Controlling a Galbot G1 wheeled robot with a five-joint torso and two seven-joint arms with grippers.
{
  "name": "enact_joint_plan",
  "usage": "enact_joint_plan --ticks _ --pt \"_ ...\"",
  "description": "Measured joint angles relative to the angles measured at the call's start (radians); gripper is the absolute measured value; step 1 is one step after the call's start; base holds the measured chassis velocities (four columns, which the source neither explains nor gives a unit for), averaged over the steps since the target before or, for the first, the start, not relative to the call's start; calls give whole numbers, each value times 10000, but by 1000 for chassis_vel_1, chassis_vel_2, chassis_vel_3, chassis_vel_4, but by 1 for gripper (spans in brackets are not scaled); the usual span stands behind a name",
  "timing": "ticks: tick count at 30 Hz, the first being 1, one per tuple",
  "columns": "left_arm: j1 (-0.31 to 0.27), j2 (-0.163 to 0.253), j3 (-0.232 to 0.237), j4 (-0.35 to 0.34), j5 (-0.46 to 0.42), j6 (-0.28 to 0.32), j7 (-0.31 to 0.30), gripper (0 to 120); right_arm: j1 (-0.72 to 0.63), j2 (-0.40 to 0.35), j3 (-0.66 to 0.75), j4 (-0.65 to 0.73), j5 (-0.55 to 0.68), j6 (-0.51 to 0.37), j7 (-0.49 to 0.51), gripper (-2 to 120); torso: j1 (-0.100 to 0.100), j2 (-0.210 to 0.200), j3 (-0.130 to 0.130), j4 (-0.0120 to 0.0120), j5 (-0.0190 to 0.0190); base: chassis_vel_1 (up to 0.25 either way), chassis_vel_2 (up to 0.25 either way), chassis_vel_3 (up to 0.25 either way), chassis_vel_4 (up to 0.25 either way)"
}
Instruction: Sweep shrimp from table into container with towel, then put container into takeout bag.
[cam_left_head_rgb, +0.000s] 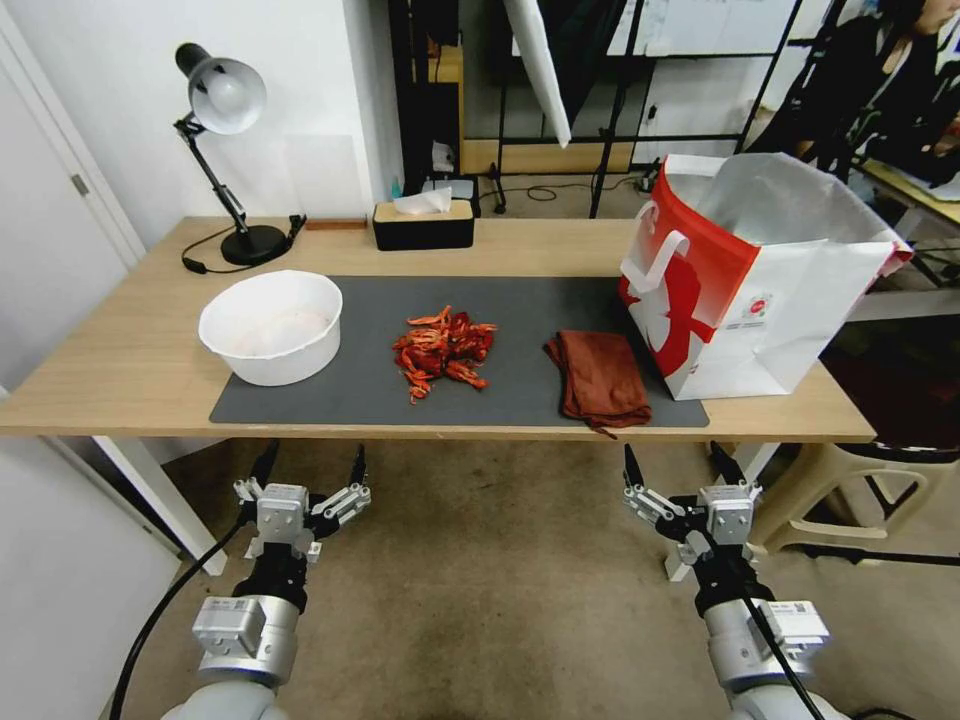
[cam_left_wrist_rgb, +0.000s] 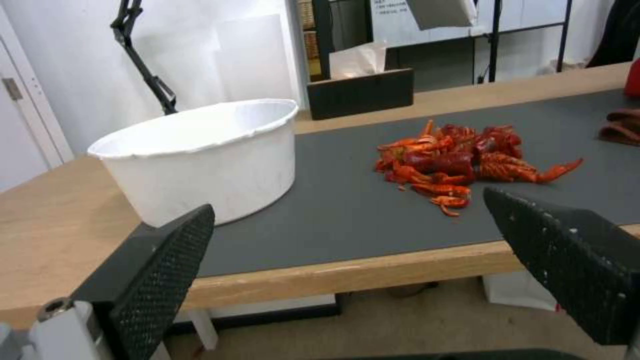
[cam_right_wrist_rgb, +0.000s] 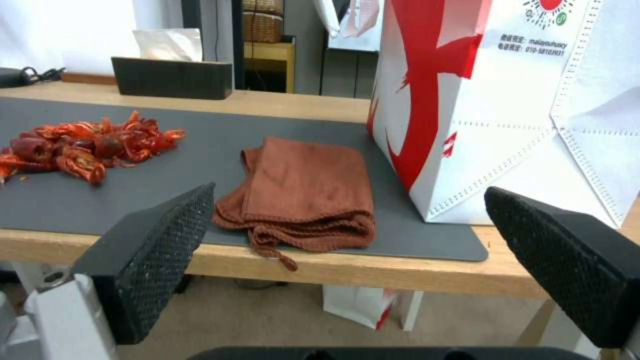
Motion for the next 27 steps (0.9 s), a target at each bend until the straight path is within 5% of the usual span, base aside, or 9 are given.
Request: enact_joint_plan --ticks 18,27 --pt "-43 29 14 46 -7 -75 -52 100 45 -2 1 -20 17 75 29 100 0 1 0 0 -1 0 0 0 0" --pt "-1214 925 439 1334 -513 -2389 -1681 100 1332 -145 246 -1302 607 2540 956 100 3 0 0 0 0 0 0 0 0"
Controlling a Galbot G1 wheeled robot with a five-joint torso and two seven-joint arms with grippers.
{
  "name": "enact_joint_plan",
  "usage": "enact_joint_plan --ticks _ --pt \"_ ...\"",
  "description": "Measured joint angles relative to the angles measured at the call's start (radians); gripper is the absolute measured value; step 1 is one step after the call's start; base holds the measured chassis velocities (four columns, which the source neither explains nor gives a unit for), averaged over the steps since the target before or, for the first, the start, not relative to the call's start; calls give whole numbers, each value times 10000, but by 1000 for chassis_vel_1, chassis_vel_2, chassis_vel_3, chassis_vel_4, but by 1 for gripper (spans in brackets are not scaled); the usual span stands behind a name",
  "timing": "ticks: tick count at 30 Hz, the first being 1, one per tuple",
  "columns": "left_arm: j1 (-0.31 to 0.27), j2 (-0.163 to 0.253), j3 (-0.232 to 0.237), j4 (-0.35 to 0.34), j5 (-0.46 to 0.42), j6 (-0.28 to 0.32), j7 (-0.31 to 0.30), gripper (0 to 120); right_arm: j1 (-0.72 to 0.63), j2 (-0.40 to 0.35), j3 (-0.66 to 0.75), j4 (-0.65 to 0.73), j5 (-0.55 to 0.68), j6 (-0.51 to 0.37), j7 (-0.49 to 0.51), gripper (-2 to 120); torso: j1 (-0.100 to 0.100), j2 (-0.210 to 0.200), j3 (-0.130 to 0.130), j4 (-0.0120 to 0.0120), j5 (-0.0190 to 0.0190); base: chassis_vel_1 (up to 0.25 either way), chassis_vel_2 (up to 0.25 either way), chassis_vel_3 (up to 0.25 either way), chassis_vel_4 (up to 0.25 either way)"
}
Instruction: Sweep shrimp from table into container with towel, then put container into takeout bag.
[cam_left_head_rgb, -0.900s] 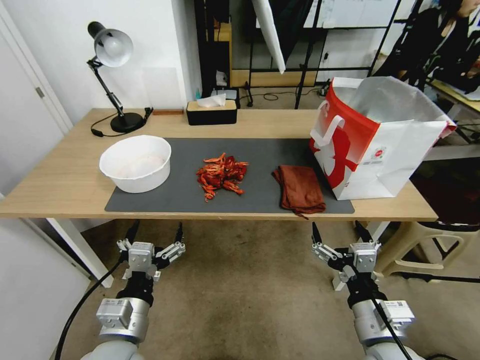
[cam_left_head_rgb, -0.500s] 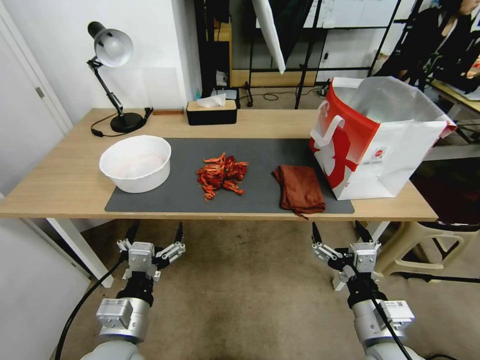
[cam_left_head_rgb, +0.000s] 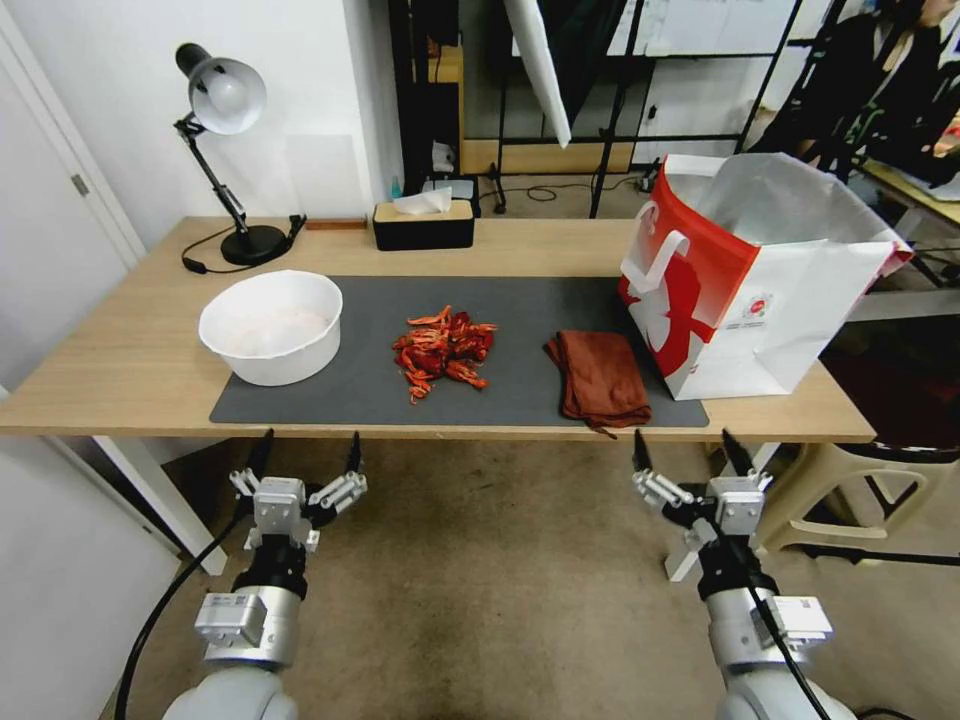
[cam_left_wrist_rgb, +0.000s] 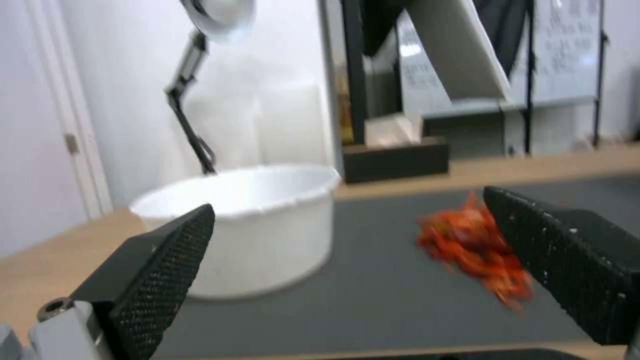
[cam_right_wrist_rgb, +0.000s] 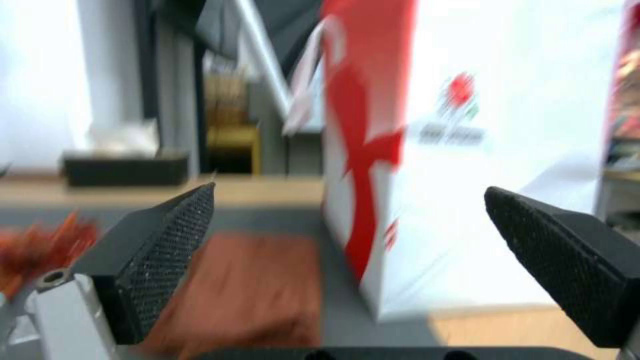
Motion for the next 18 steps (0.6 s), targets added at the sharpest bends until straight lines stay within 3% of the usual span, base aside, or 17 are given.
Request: enact_joint_plan --ticks 3,9,10,12,18 --pt "-543 407 209 594 -233 -1076 -753 100 514 -78 100 -491 290 999 379 100 0 -1 0 2 5 0 0 0 0" --pt "-803 801 287 942 -391 -1791 -1198 100 426 -378 20 -356 609 1211 426 100 0 -3 1 0 -2 0 0 0 0" --pt "-741 1232 257 1111 -517 -2325 -1460 100 388 -385 -20 -349 643 1212 435 100 0 -2 0 0 0 0 0 0 0" --pt "-644 1709 203 1309 -646 -2921 -1727 100 367 -367 -71 -365 646 1212 440 100 0 -3 1 0 1 0 0 0 0" --pt "-524 1839 194 1452 -644 -3174 -1759 100 387 -323 -126 -388 633 1162 451 100 -2 -2 0 0 -1 0 0 0 0"
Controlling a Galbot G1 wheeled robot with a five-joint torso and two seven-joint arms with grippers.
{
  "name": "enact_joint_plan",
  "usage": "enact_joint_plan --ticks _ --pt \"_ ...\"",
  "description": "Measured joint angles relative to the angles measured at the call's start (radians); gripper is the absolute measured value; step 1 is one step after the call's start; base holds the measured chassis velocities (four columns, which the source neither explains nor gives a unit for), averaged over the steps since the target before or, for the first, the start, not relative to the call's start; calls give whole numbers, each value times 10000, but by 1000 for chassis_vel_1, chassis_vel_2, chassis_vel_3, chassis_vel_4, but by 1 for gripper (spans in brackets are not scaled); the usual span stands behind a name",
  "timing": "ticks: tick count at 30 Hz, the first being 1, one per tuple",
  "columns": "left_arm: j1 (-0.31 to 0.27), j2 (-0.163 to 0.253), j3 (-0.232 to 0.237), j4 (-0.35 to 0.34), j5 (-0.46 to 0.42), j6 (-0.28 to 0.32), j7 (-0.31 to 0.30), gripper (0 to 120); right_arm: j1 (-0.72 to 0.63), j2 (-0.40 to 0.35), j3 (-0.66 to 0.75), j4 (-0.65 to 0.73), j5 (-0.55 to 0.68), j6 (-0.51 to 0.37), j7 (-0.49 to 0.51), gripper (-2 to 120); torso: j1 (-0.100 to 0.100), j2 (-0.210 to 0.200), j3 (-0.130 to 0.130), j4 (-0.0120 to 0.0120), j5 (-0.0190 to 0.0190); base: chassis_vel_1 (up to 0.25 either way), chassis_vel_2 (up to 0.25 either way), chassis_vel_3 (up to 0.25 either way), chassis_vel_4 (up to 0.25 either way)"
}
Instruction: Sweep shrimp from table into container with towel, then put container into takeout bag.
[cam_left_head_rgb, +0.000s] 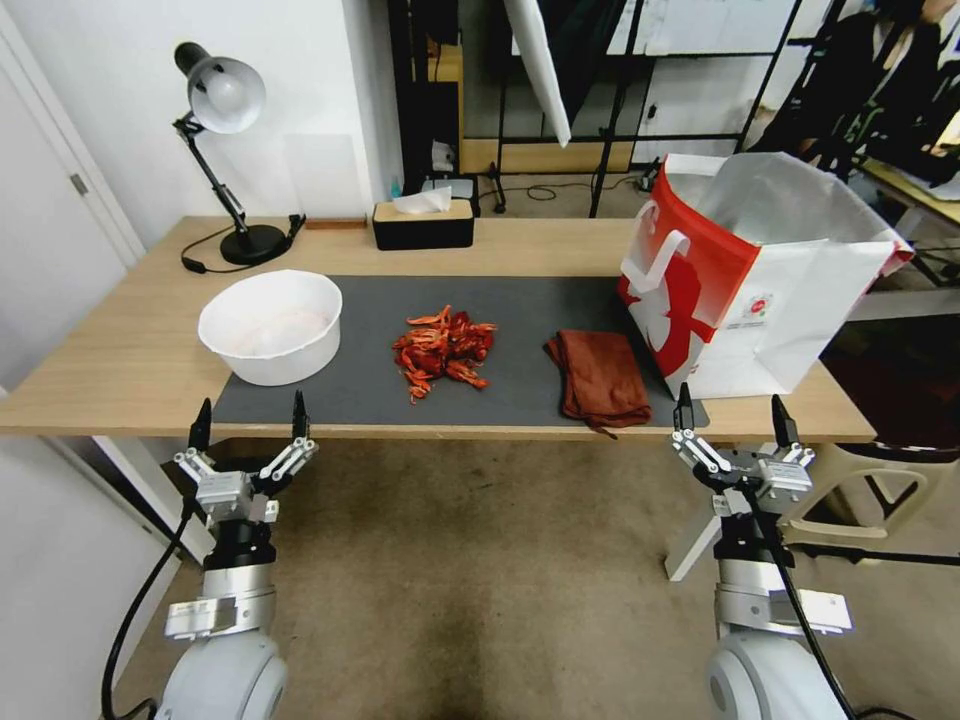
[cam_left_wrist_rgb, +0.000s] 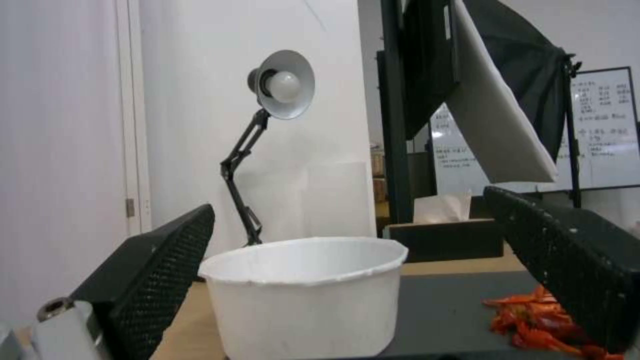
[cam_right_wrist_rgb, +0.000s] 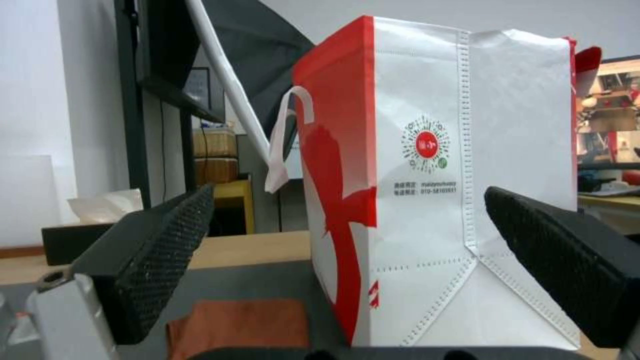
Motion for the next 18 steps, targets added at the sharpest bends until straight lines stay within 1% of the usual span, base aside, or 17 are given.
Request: enact_joint_plan --ticks 4,7,9,10,11,12,13,14,15,16,17,18 --pt "18 0 -2 18 37 -8 4 100 -71 5 -15 23 -23 -12 6 100 0 0 0 0 0 0 0 0 0" --pt "-14 81 -1 -27 19 58 2 100 -134 0 -16 69 -35 -13 7 100 -1 0 0 1 0 0 0 0 0" --pt "-267 375 -9 -53 -185 303 -65 100 -204 -41 -33 119 -22 0 7 100 0 0 0 2 -2 0 0 0 0" --pt "-267 375 -9 -53 -185 303 -65 100 -204 -41 -33 119 -22 0 7 100 0 0 0 2 -2 0 0 0 0" --pt "-478 595 -33 -58 -336 457 -87 100 -243 -61 -36 142 -22 38 4 100 0 0 0 0 0 0 0 0 0" --pt "-732 932 -59 -57 -558 622 -96 100 -290 -81 -37 162 -37 81 -11 100 0 0 0 -2 -3 0 0 0 0" --pt "-732 932 -59 -57 -558 622 -96 100 -290 -81 -37 162 -37 81 -11 100 0 0 0 -2 -3 0 0 0 0" --pt "-842 1155 -76 -57 -724 726 -97 100 -330 -93 -39 187 -46 100 -22 100 0 0 0 -3 -2 0 0 0 0" --pt "-1033 1718 -85 -57 -1153 929 -76 100 -411 -123 -44 246 -57 116 -48 100 0 1 0 -2 -1 0 0 0 0" --pt "-1125 2078 -89 -57 -1472 1039 -40 100 -464 -145 -46 284 -65 116 -60 100 -1 1 0 -1 -2 0 0 0 0" --pt "-1125 2078 -89 -57 -1472 1039 -40 100 -464 -145 -46 284 -65 116 -60 100 -1 1 0 -1 -2 0 0 0 0" --pt "-1210 2538 -95 -60 -1901 1227 7 100 -514 -171 -43 331 -77 116 -70 100 0 1 0 -1 1 0 0 0 0"
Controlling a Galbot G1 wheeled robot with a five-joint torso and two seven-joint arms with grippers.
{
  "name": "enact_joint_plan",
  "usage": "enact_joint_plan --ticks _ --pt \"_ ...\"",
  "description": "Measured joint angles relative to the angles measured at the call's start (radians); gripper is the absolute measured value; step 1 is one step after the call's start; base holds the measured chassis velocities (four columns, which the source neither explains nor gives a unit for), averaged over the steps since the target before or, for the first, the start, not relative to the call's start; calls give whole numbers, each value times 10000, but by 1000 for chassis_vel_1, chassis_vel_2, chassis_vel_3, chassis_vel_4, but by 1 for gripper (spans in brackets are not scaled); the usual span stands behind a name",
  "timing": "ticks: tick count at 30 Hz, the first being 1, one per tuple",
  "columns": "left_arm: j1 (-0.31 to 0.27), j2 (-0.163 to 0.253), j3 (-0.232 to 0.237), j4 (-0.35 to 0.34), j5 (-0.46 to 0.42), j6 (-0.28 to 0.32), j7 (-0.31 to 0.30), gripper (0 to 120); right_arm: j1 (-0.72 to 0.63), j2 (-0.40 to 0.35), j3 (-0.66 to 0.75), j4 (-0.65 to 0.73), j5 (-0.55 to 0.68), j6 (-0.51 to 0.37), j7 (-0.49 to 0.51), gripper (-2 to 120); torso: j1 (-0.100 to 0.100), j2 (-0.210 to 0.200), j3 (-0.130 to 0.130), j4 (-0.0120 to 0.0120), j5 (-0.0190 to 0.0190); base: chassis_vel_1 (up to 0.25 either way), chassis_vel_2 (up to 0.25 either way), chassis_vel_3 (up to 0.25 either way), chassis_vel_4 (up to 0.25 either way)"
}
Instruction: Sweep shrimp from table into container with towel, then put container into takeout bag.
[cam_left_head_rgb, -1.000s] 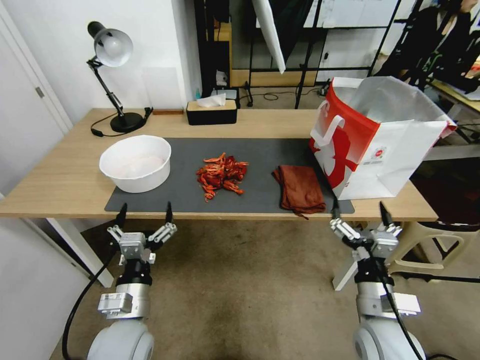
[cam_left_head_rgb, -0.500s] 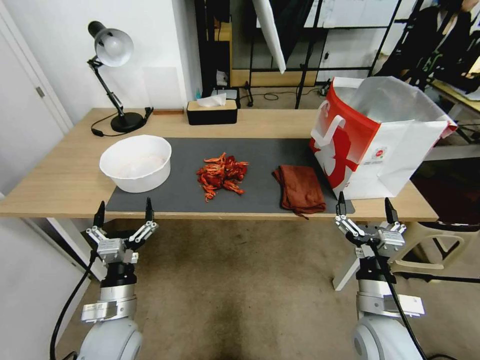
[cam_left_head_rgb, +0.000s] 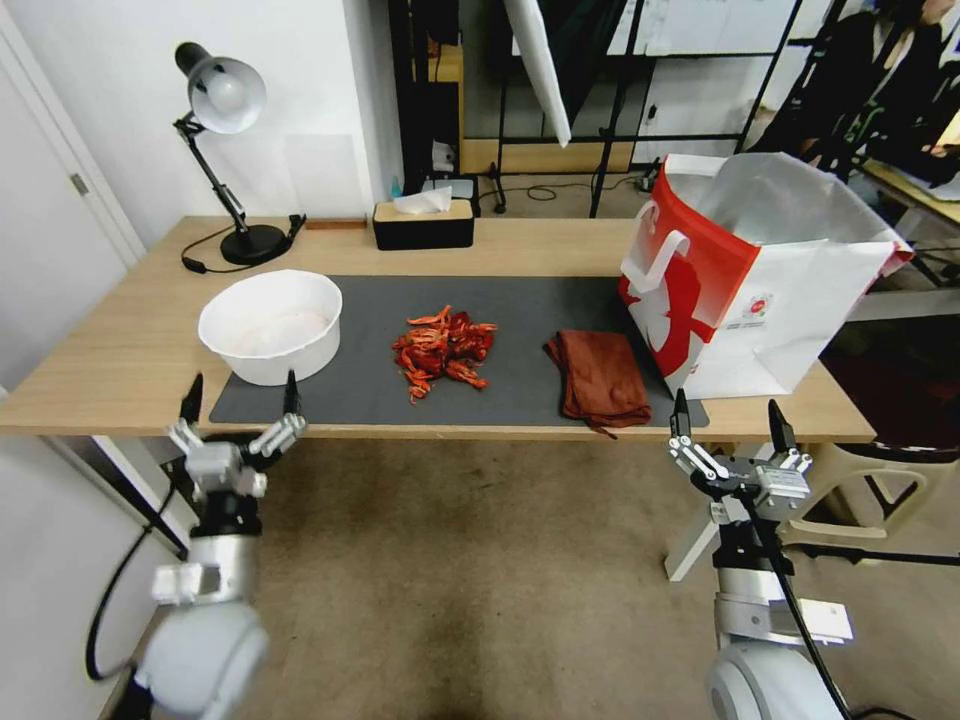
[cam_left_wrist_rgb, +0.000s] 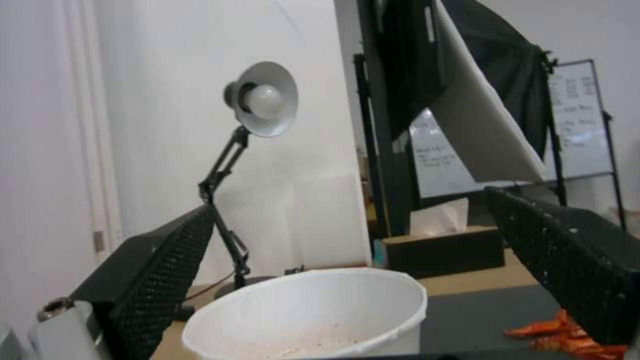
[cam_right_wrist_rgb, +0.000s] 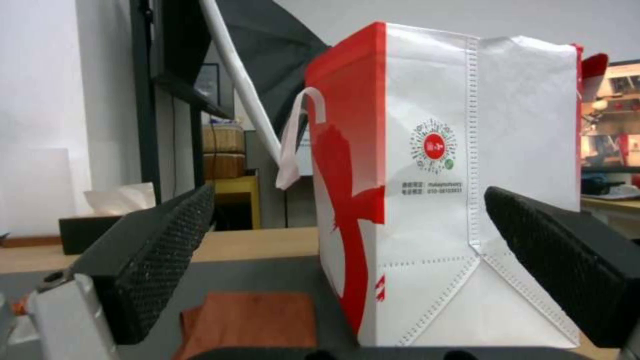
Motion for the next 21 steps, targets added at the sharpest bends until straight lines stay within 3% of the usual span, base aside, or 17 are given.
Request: enact_joint_plan --ticks 2,3,7,10,18,21 --pt "-160 699 17 -46 -787 442 61 100 -57 -40 12 68 -2 0 -10 100 0 2 0 1 -2 0 0 0 0" --pt "-160 699 17 -46 -787 442 61 100 -57 -40 12 68 -2 0 -10 100 0 2 0 1 -2 0 0 0 0" --pt "-490 1600 88 -102 -1999 1067 203 100 -72 -34 24 122 7 9 -23 100 0 2 0 1 -2 0 0 0 0" --pt "-738 1924 127 -2 -2417 1267 274 100 -69 0 -1 126 7 11 -36 100 1 2 0 1 -2 0 0 0 0" --pt "-1538 2789 349 908 -2802 1244 721 100 -104 63 -64 110 -6 39 -70 100 1 2 0 2 -2 0 0 0 0" --pt "-2156 3383 700 1638 -3102 1128 1158 99 -179 89 -86 109 -2 84 -87 100 1 2 0 0 -2 0 0 0 0"
